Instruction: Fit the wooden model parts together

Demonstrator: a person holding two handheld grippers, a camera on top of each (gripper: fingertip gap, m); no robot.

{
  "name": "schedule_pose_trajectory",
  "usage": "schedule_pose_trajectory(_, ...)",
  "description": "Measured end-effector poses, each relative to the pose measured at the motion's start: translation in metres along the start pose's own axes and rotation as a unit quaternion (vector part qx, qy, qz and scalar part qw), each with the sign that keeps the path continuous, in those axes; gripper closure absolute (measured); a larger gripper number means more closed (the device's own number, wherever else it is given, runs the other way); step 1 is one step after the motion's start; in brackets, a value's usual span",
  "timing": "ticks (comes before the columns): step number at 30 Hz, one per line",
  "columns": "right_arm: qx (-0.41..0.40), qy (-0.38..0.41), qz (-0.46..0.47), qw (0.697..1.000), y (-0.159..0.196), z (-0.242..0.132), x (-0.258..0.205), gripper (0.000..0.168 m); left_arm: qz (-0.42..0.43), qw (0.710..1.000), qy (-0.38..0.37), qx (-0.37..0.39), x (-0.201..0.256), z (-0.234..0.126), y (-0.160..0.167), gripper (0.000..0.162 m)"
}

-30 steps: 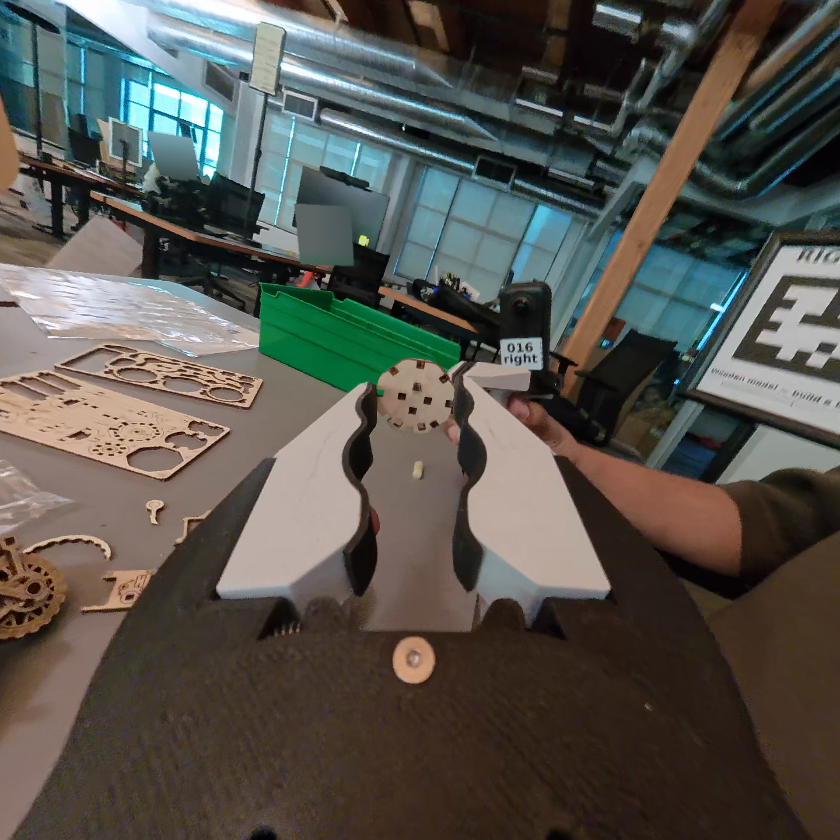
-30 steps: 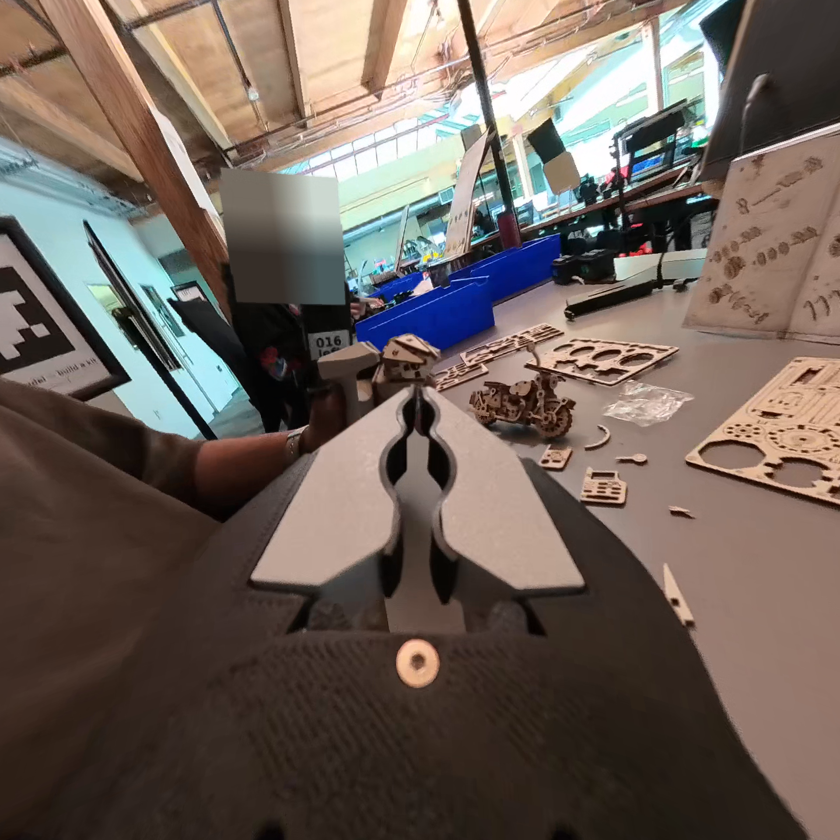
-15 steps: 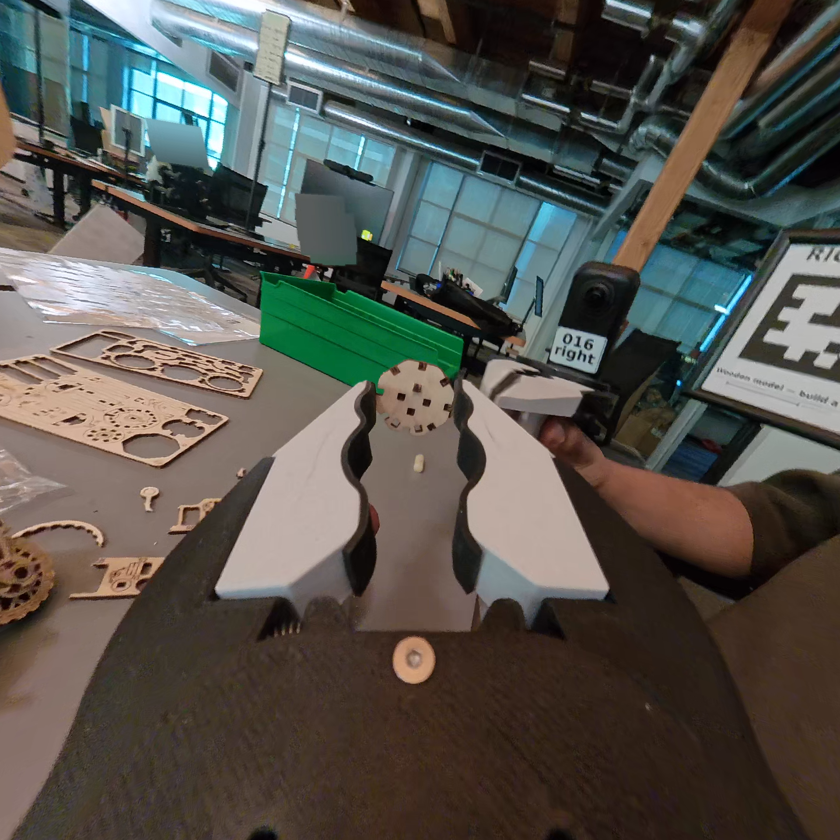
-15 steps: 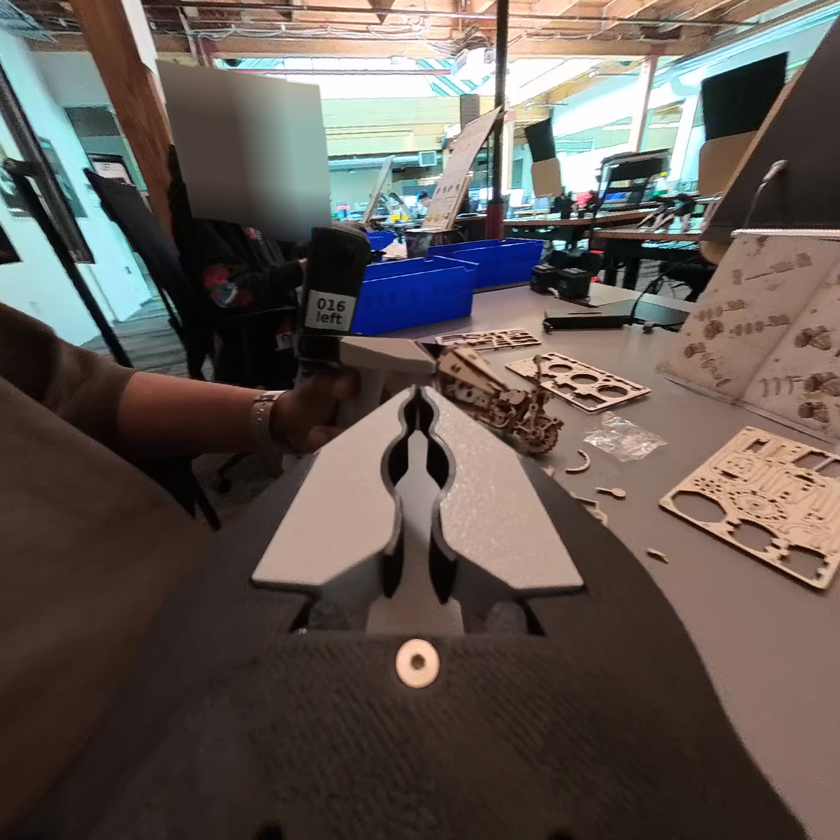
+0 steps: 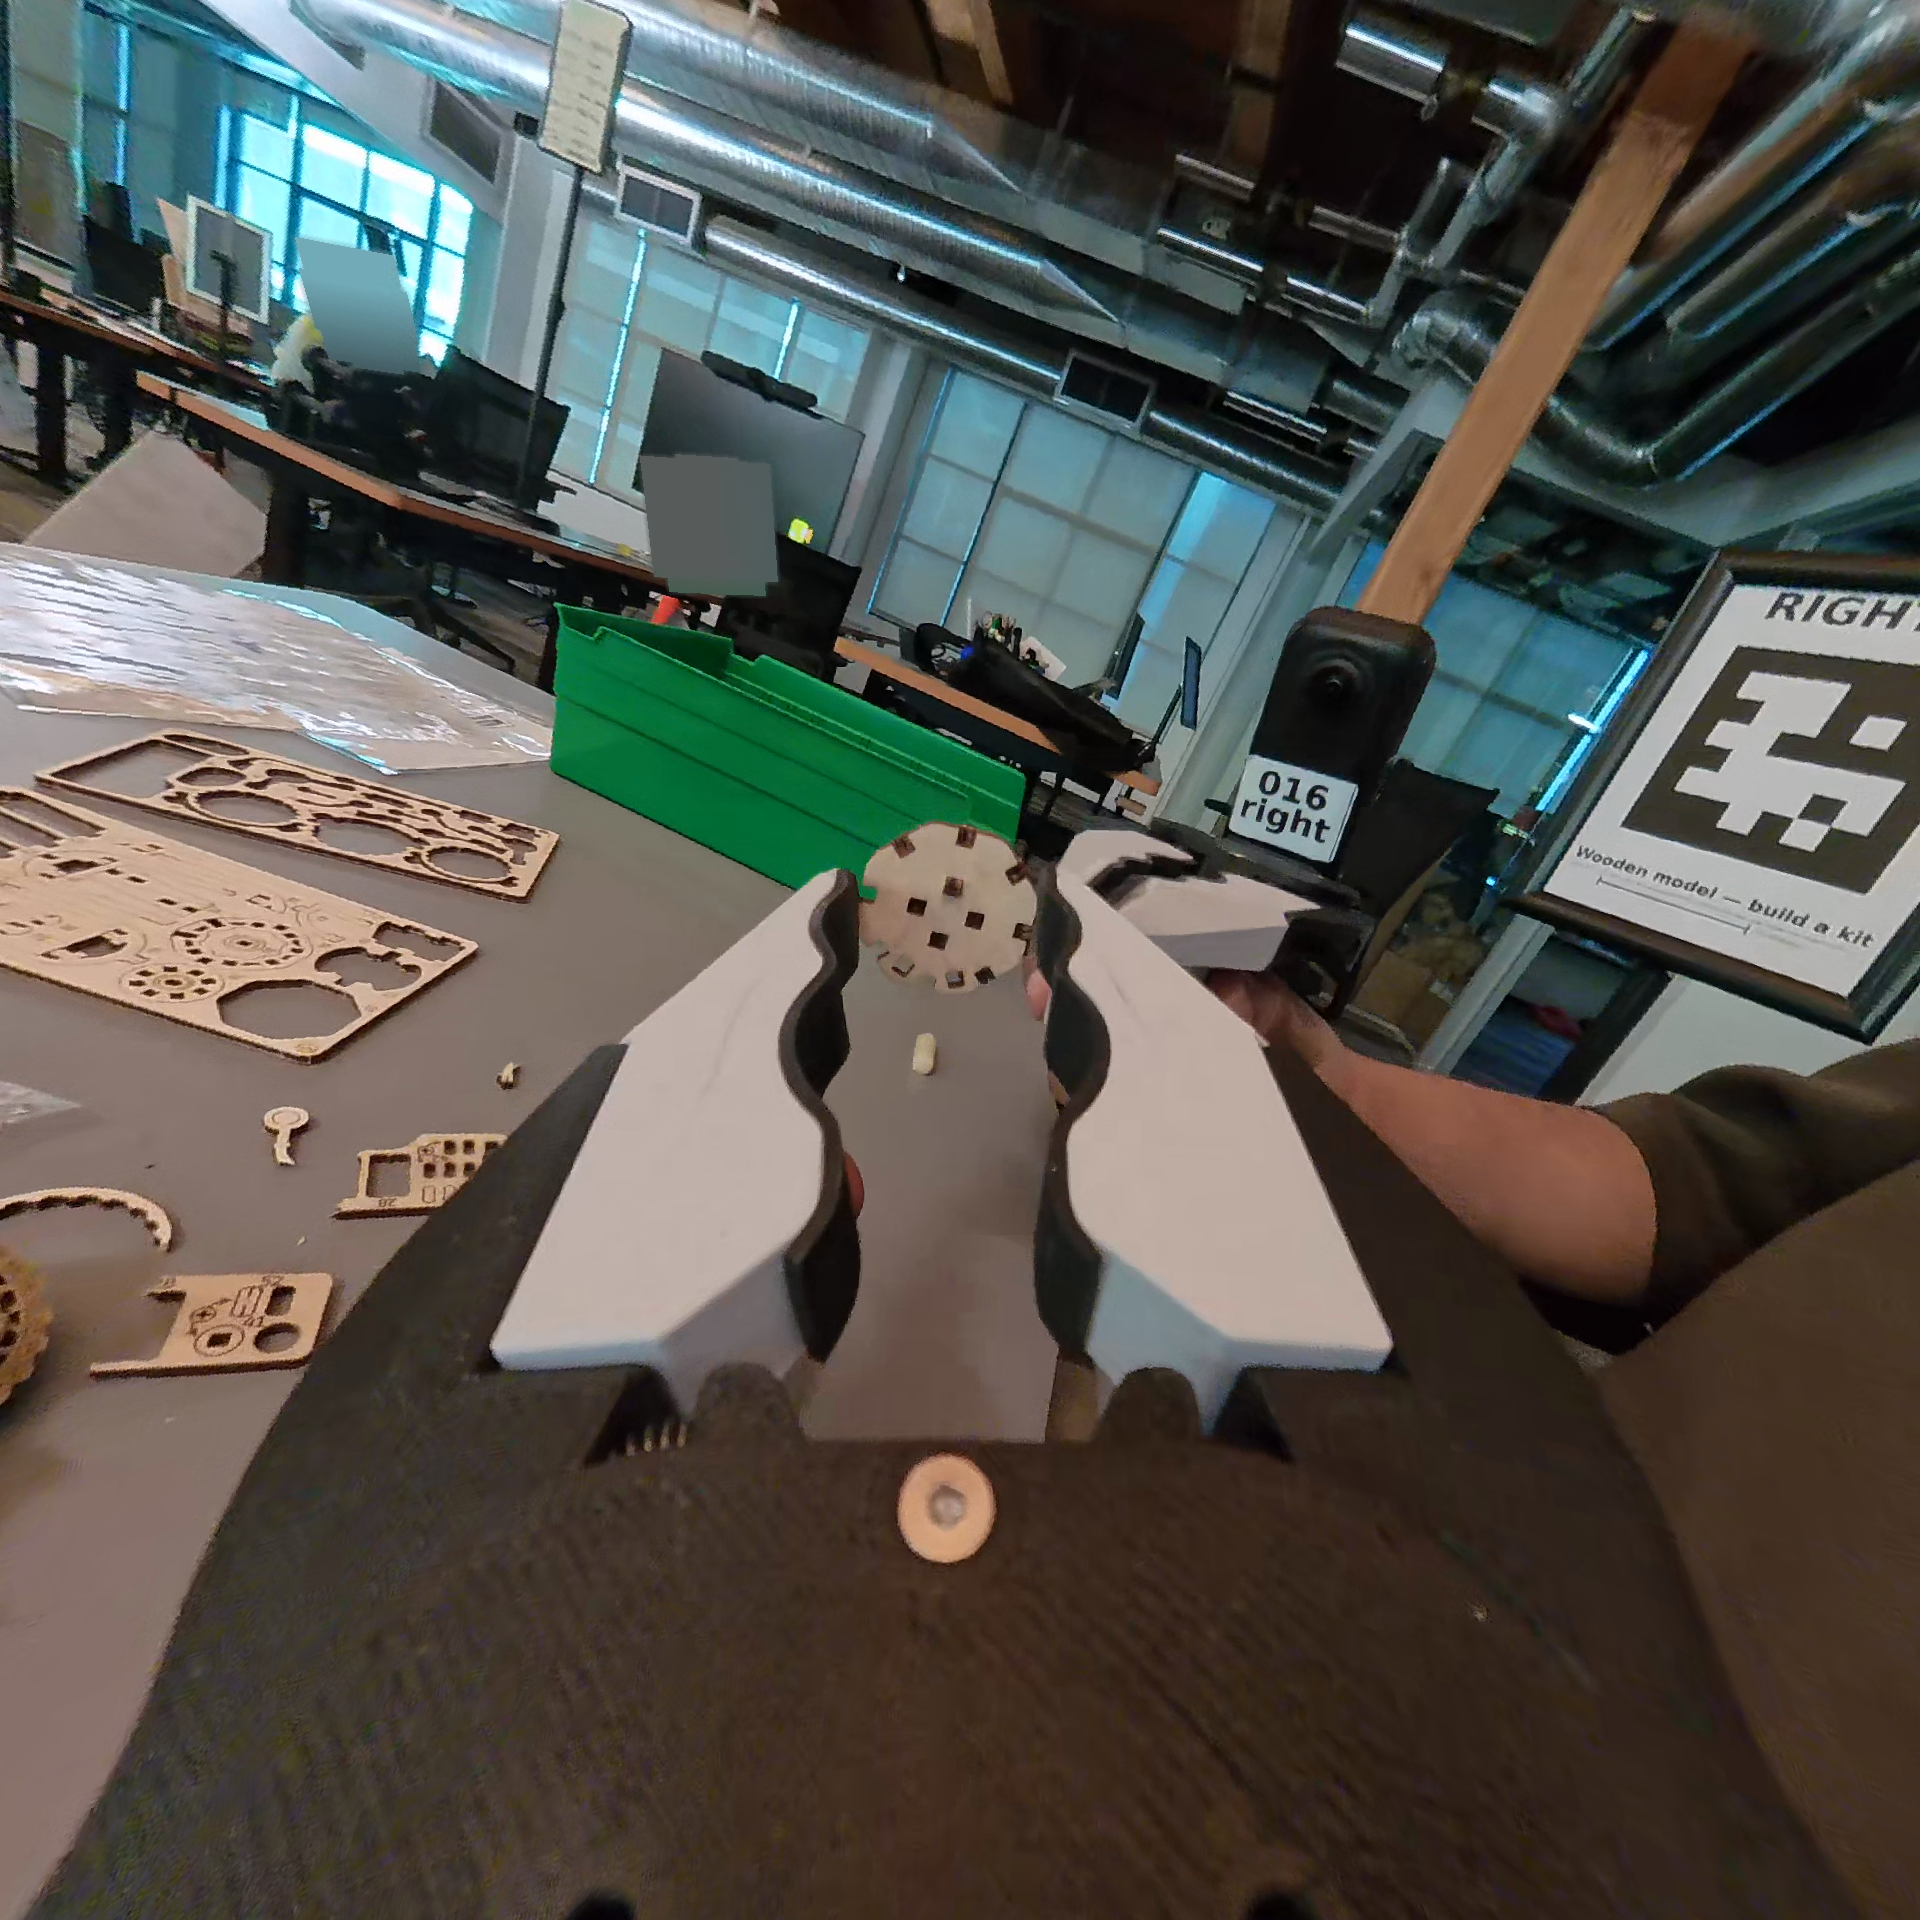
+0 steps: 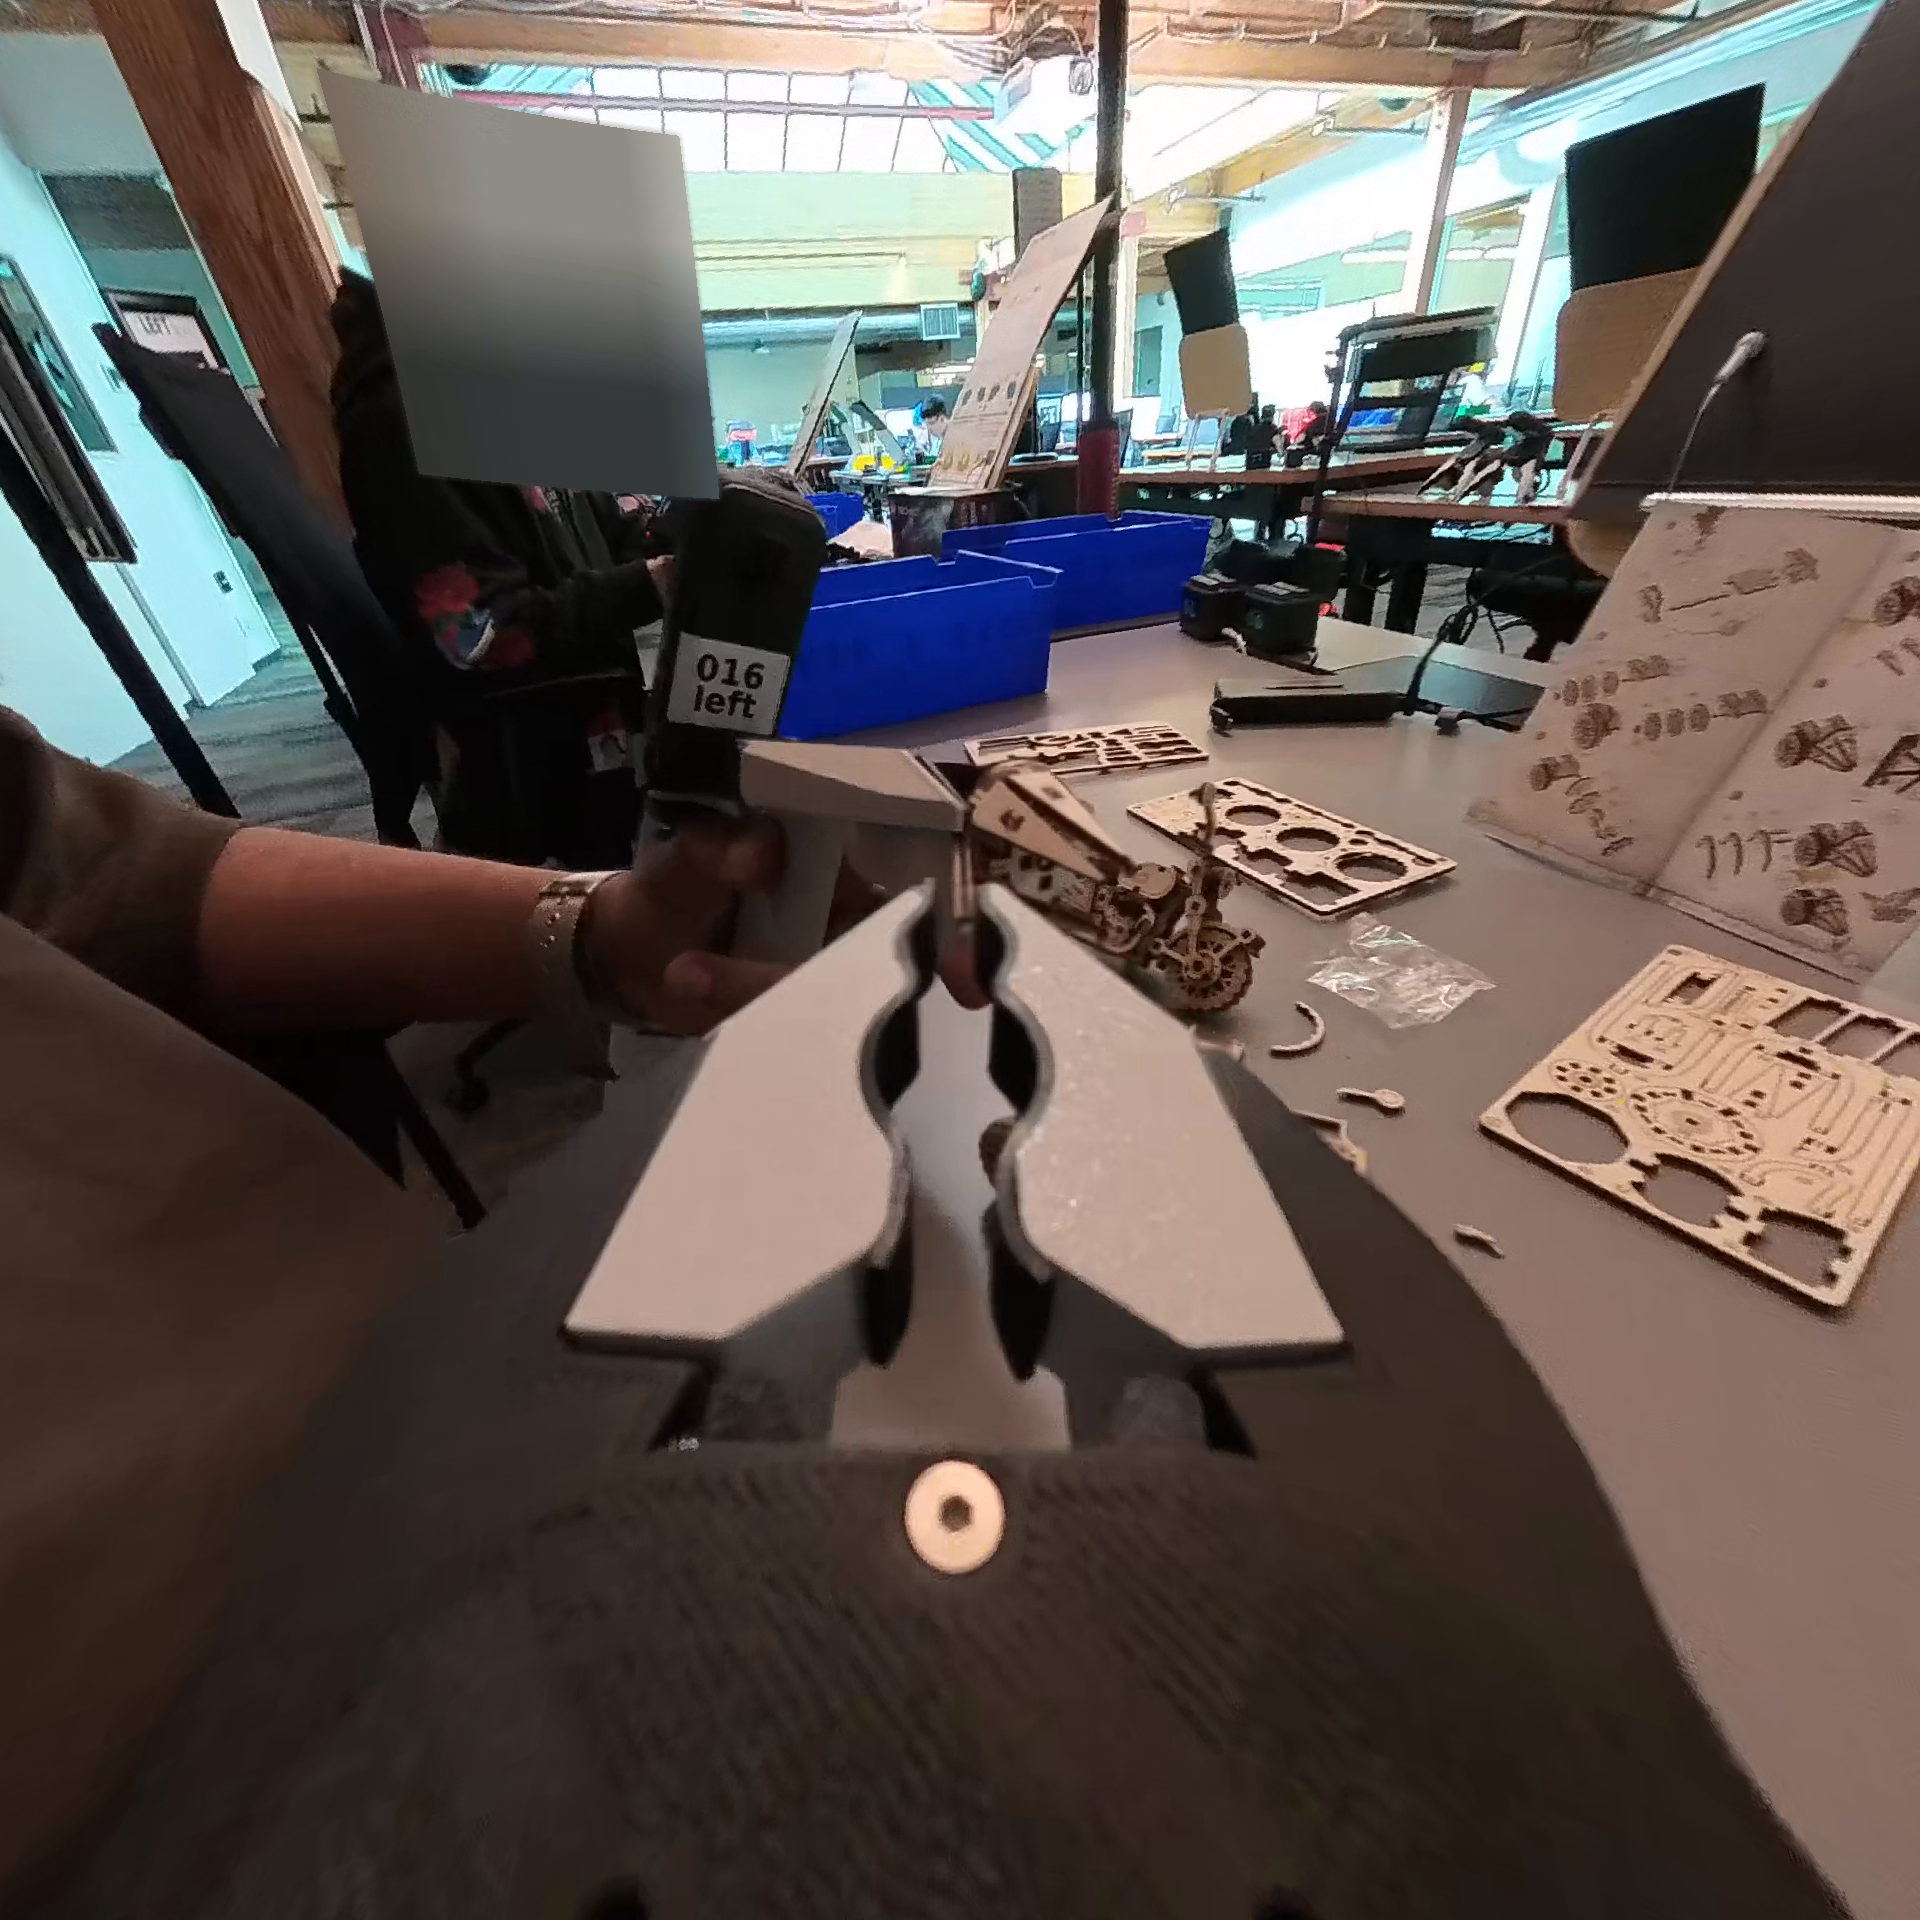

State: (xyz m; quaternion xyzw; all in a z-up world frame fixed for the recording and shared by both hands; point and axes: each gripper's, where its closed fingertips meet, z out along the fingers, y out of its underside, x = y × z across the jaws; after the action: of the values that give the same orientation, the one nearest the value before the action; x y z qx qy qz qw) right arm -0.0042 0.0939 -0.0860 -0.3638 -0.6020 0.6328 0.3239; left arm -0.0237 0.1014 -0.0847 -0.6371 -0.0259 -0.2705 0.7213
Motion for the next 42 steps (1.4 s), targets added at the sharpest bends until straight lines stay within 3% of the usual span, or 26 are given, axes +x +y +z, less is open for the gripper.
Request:
schedule_pose_trajectory(8,0.021,-0.048,0.065,0.997,-0.005,-0.005,-0.003,0.168,-0.079,0.996,0.040,0.018,0.006,0.002,-0.001,0.130)
schedule_pose_trajectory(12,0.001,-0.019,-0.020,1.000,-0.005,-0.005,-0.004,0.167,-0.084,0.996,0.036,0.014,0.005,0.003,0.000,0.130)
schedule_pose_trajectory(18,-0.005,-0.022,-0.036,0.999,-0.006,-0.007,-0.005,0.167,-0.136,0.989,0.045,0.023,0.005,0.004,0.000,0.132)
schedule_pose_trajectory(23,0.021,-0.084,0.141,0.986,-0.009,-0.007,-0.004,0.168,-0.185,0.979,0.086,0.023,0.010,0.003,-0.002,0.132)
schedule_pose_trajectory(30,0.015,-0.053,0.141,0.988,-0.008,-0.006,0.001,0.168,-0.131,0.989,0.070,0.002,0.008,0.002,0.001,0.131)
schedule_pose_trajectory(35,0.049,-0.094,0.214,0.971,-0.014,-0.007,-0.002,0.168,-0.115,0.989,0.089,0.002,0.016,0.001,-0.001,0.130)
schedule_pose_trajectory(39,0.035,-0.084,0.141,0.986,-0.018,-0.011,-0.005,0.168,-0.147,0.983,0.110,0.019,0.018,-0.003,-0.005,0.133)
schedule_pose_trajectory(42,0.047,-0.079,0.146,0.985,-0.020,-0.018,0.003,0.168,-0.162,0.980,0.114,0.025,0.016,-0.005,-0.008,0.143)
